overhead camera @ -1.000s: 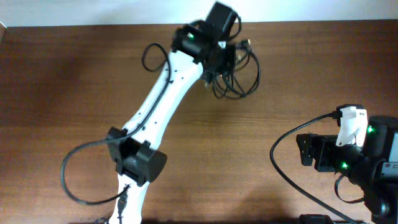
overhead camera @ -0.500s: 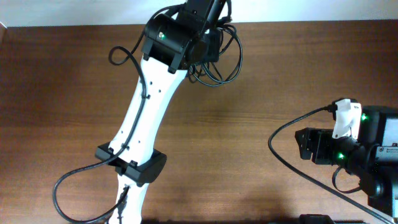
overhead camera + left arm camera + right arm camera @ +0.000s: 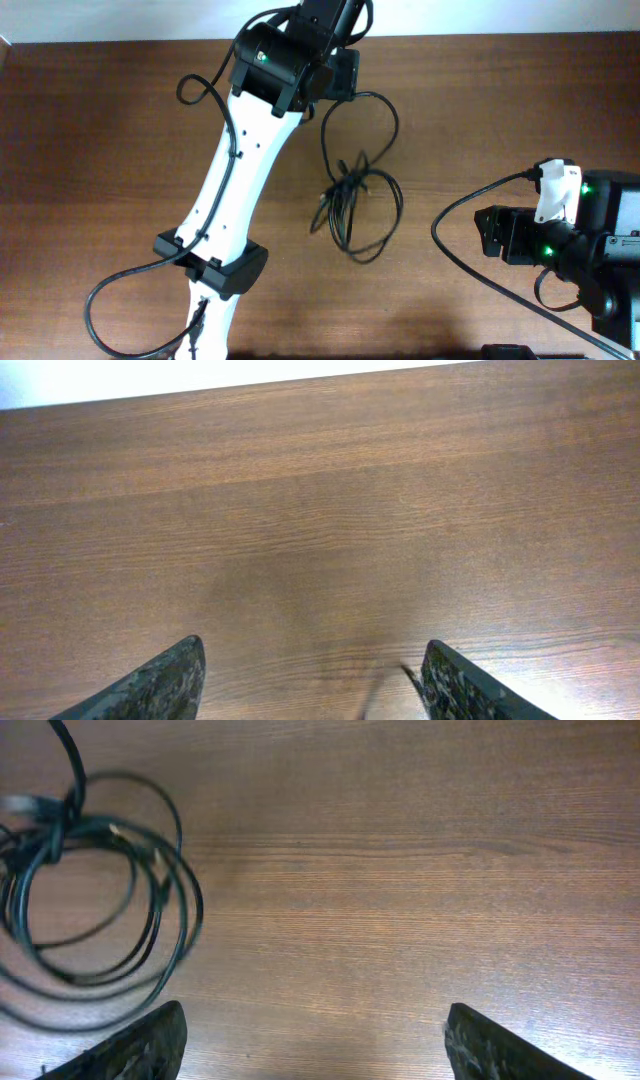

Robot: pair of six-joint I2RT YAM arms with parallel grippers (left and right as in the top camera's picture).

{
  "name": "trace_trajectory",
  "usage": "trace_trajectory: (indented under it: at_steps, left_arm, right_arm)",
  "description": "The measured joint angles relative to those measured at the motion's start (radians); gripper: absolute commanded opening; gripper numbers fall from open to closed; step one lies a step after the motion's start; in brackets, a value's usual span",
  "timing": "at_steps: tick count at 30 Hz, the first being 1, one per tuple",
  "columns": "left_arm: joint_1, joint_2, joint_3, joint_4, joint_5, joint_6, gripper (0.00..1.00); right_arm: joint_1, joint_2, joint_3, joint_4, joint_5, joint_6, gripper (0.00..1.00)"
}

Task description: Untangle cables

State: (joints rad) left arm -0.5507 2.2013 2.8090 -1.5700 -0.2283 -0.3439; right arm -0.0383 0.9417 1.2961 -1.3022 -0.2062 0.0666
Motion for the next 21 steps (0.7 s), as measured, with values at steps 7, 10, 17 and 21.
trace_trajectory:
  at_steps: [7, 10, 17, 21]
  left_arm:
    - [0.0, 0.02, -0.079, 0.019, 0.015, 0.004, 0.72]
    - [0.0, 0.048, -0.091, 0.024, 0.005, 0.006, 0.65]
    - [-0.004, 0.06, -0.094, 0.032, -0.17, 0.004, 0.78]
    - [-0.029, 0.072, -0.095, 0.047, -0.446, 0.01, 0.91]
  right_arm:
    - [0.0, 0.0, 0.0, -0.004, 0.0, 0.001, 0.82]
    - [0.0, 0.0, 0.0, -0.004, 0.0, 0.0, 0.82]
    - [0.0, 0.0, 0.0, -0.004, 0.0, 0.0, 0.82]
    - [0.0, 0.0, 0.0, -0.003, 0.0, 0.001, 0.82]
